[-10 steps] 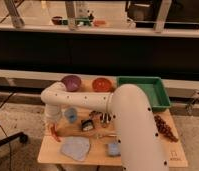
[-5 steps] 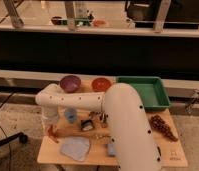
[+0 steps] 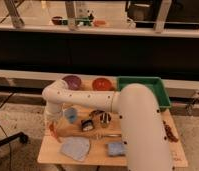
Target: Place pepper in red bowl
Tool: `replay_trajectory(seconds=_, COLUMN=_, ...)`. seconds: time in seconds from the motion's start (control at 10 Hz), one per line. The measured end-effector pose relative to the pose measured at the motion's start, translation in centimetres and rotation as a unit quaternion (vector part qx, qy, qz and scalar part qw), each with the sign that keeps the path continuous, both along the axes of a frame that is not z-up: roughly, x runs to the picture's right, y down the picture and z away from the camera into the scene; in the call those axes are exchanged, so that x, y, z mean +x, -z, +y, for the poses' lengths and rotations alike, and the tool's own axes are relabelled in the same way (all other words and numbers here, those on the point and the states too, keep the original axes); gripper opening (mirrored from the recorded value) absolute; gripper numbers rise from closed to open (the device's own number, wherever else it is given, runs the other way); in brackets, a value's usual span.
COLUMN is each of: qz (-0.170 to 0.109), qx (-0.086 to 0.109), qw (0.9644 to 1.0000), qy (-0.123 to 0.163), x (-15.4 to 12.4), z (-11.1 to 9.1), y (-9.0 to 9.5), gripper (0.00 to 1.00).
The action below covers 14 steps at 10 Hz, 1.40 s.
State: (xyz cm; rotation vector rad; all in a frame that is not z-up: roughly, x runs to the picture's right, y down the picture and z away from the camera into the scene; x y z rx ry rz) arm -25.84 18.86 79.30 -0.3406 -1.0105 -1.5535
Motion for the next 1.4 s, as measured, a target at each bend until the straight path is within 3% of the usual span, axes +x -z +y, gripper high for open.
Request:
replay_trajectory(seconds=0.2, qz=-0.007, qx=-0.004, qw=0.9972, qy=-0.074, x=1.6, z=-3.3, y=2.5, gripper=0.18)
replay_trajectory(seconds=0.3, qz=-0.013, qx=-0.007, qw=0.9943, qy=-0.106, x=2.2, z=-4.5, y=3.4, gripper=0.18)
replay_trajectory(seconds=0.4, qz=-0.023, qx=-0.015, qw=0.9889, qy=-0.146, x=2.8, z=-5.6, y=4.4, gripper=0.18)
replay_trajectory(seconds=0.5, qz=-0.034, qx=-0.024, qw=0.9788, qy=-0.200, x=4.3, z=-6.9, y=5.2, gripper=0.18)
replay_trajectory(seconds=0.7, qz=-0.041, qx=-0.039, qw=0.9628, qy=-0.264, x=5.6, z=-8.2, y=6.0, gripper=0.18)
replay_trajectory(seconds=0.8, qz=-0.040, qx=-0.045, qw=0.9507, qy=-0.304, x=7.0, z=-8.9, y=6.1, gripper=0.18)
replay_trajectory(seconds=0.9, qz=-0.038, qx=-0.042, qw=0.9464, qy=-0.318, x=7.5, z=-9.4, y=6.1, gripper=0.18)
replay_trajectory(seconds=1.1, qz=-0.033, qx=-0.036, qw=0.9417, qy=-0.333, x=8.1, z=-11.1, y=5.0, gripper=0.18)
replay_trajectory(seconds=1.4, qz=-0.023, qx=-0.030, qw=0.9420, qy=-0.333, x=9.1, z=-13.8, y=2.6, gripper=0.18)
